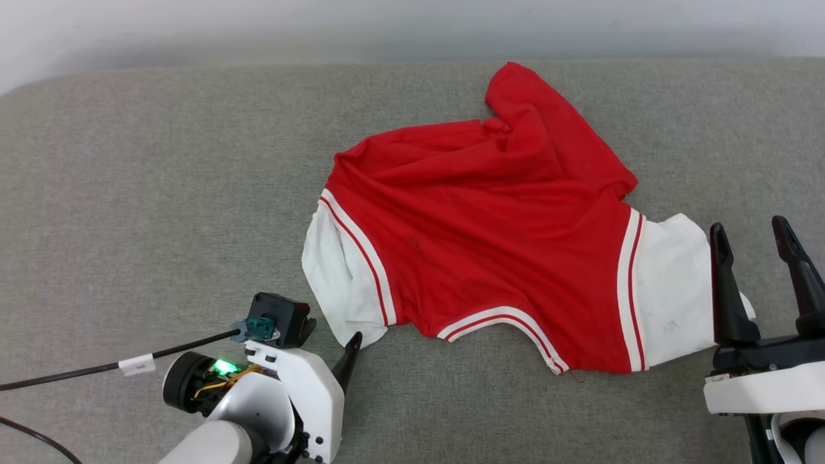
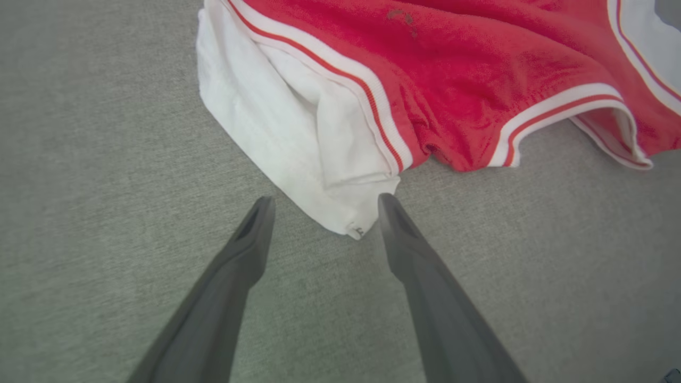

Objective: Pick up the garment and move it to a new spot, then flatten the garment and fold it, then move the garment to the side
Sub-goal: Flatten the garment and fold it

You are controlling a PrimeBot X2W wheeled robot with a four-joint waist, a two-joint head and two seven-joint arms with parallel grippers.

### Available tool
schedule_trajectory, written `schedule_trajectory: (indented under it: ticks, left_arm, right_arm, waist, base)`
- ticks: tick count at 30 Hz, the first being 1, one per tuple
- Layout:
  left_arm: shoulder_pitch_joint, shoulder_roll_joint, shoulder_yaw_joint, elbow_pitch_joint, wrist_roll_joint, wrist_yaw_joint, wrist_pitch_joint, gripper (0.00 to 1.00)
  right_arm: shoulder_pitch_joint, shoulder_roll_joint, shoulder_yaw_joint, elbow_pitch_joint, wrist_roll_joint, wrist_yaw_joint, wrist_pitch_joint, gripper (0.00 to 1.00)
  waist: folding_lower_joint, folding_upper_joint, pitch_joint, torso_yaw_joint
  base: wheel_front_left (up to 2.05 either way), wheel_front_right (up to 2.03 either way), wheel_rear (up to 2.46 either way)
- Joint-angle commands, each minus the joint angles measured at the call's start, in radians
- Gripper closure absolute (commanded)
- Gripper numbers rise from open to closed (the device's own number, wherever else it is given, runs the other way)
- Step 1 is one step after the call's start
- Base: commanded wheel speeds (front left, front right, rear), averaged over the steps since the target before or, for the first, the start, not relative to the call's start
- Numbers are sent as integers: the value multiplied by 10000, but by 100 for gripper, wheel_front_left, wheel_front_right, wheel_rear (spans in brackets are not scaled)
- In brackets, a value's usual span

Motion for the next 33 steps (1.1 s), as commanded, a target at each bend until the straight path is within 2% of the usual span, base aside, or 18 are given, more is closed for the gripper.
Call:
schedule_trajectory:
  ticks: [1,6,13,14,15,16,17,21,25,33]
  left_arm:
    - [-136,-83,2,126,-54,33,40,0]
    - [-220,-140,60,508,-25,127,-43,0]
    - [-144,-235,-385,1247,-183,-211,379,0]
    - [-130,-264,-420,1426,-158,-222,345,15]
    - [-116,-244,-498,1638,-112,-236,402,53]
    - [-93,-235,-574,1821,-131,-288,463,84]
    - [-69,-244,-618,1952,-145,-322,454,100]
    - [-18,-279,-294,1984,-275,-333,-80,100]
    - [29,-39,41,1849,-282,-189,-511,100]
    - [870,1123,1483,856,-559,688,-1185,100]
  right_arm:
    - [-111,30,-38,-19,-13,-3,-64,0]
    - [-226,27,-58,-37,-16,-3,-102,0]
    - [-314,28,-88,6,-75,-3,-152,0]
    - [-327,27,-87,15,-80,-3,-148,0]
    - [-329,24,-85,24,-83,-3,-140,0]
    - [-332,13,-84,43,-96,-3,-132,0]
    - [-334,-6,-83,61,-104,-3,-118,0]
    - [-283,-59,-119,119,-144,-3,-85,0]
    - [-164,-55,-148,182,-137,-3,-59,0]
    - [154,50,-221,313,-98,-3,69,0]
  waist:
    - [0,-1,206,-159]
    - [0,-1,475,-300]
    - [0,-1,712,-298]
    - [0,-1,723,-279]
    - [0,-1,720,-259]
    - [0,-1,702,-235]
    - [0,-1,662,-211]
    - [0,-1,380,-98]
    - [0,-1,76,-9]
    - [0,-1,-599,315]
  base:
    - [0,0,0]
    - [0,0,0]
    - [0,0,0]
    - [0,0,0]
    - [0,0,0]
    - [0,0,0]
    - [0,0,0]
    - [0,0,0]
    - [0,0,0]
    - [0,0,0]
